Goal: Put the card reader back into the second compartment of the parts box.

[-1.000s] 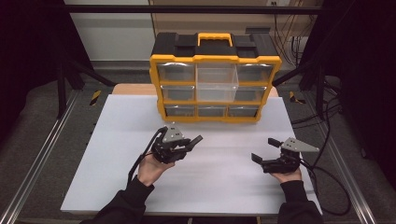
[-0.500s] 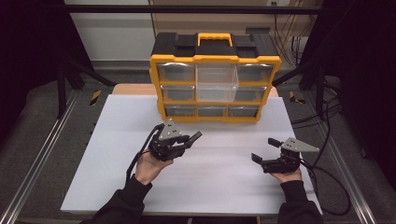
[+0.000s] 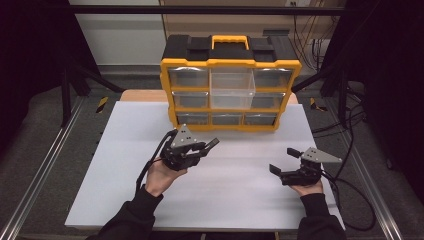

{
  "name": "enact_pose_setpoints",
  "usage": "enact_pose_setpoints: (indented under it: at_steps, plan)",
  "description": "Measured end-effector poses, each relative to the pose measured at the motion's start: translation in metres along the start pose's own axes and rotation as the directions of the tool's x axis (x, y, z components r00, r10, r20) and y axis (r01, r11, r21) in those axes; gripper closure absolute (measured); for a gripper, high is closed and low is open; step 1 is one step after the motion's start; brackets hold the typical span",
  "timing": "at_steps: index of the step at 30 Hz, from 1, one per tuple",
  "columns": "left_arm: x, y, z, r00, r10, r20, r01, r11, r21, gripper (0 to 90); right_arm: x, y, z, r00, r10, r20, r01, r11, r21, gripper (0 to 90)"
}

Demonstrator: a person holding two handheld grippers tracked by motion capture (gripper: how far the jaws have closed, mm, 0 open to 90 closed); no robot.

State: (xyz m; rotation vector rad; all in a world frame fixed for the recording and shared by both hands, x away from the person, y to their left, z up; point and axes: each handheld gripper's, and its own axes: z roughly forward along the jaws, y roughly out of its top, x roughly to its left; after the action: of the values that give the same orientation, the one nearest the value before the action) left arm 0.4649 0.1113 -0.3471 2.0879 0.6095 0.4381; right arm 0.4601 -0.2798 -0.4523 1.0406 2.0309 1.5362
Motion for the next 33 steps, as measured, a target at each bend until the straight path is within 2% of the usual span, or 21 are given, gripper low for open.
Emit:
enact_pose_setpoints:
  at_steps: [13,33]
  plan:
    - [0.001,0.016,-0.011,0.9998,0.020,0.009,-0.020,0.9997,-0.017,72.9,0.000,0.000,0.000,1.0000,0.002,0.000,-0.002,1.000,0.002,0.2]
    - [0.004,0.045,-0.035,0.9985,0.054,-0.009,-0.054,0.9971,-0.053,72.9,0.000,0.000,0.000,1.0000,-0.001,0.003,0.001,1.000,0.000,0.2]
